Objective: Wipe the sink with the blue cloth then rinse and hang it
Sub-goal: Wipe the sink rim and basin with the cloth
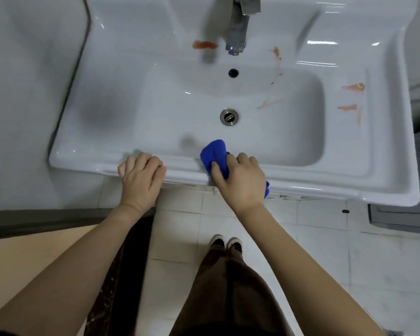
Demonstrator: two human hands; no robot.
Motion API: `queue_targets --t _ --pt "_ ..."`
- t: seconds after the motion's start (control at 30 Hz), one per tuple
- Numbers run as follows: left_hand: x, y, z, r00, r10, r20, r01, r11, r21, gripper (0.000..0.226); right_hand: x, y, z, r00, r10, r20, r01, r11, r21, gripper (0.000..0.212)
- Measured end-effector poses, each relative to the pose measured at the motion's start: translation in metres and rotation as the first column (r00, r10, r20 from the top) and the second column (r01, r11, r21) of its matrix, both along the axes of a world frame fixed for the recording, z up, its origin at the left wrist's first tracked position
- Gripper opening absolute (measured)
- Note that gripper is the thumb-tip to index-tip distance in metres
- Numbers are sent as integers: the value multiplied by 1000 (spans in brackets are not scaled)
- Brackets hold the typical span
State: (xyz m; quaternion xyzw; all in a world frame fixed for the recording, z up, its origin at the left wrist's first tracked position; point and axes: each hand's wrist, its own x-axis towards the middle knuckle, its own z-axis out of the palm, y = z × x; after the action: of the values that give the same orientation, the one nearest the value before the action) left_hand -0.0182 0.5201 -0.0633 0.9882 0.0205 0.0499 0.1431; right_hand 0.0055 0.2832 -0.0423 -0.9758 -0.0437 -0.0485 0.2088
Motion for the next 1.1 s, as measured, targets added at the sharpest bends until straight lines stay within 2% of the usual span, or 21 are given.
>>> queue_targets --t 0.07,0.17,0.27,0.33,0.5,0.57,0.63,0.7,0.8,0.9,1.0,1.1 --pt "0 1 2 1000 7 -18 -7 1000 -17 29 -4 -58 2 996 -87 -22 86 994 -70 39" --pt "0 -2 4 999 -7 -44 6 1000 -18 32 -5 -152 8 948 -315 -45 304 937 -171 47" --pt "1 -1 7 998 -10 -59 9 1000 -11 33 -6 -171 9 890 -455 -30 442 878 -185 47" --pt "1 -2 7 998 -16 -63 16 1000 -3 32 -5 -135 7 902 -428 -47 416 895 -161 43" --pt "0 1 6 998 -18 -63 19 1000 1 29 3 13 5 985 -159 -68 153 984 -90 32" --pt "1 0 4 999 -14 -52 14 1000 1 28 3 37 4 995 -96 -39 95 995 -21 32" --pt "1 -1 5 998 8 -61 -9 1000 -15 29 0 20 3 998 -50 -31 51 998 43 34" --pt "1 -2 6 997 24 -73 -26 999 -24 31 -1 -30 2 997 -56 -46 57 998 6 36" --pt "1 -4 8 997 25 -78 -26 1000 -15 34 0 -135 1 977 -200 -78 186 970 -154 42" --pt "1 -6 9 996 27 -80 -28 1000 -10 35 -6 -218 8 936 -351 -43 334 918 -212 48" --pt "2 -7 9 996 30 -88 -29 1000 7 35 -8 -217 11 915 -402 -41 387 902 -191 45" --pt "1 -8 9 995 31 -96 -29 999 16 31 -3 -137 4 948 -308 -80 297 946 -129 37"
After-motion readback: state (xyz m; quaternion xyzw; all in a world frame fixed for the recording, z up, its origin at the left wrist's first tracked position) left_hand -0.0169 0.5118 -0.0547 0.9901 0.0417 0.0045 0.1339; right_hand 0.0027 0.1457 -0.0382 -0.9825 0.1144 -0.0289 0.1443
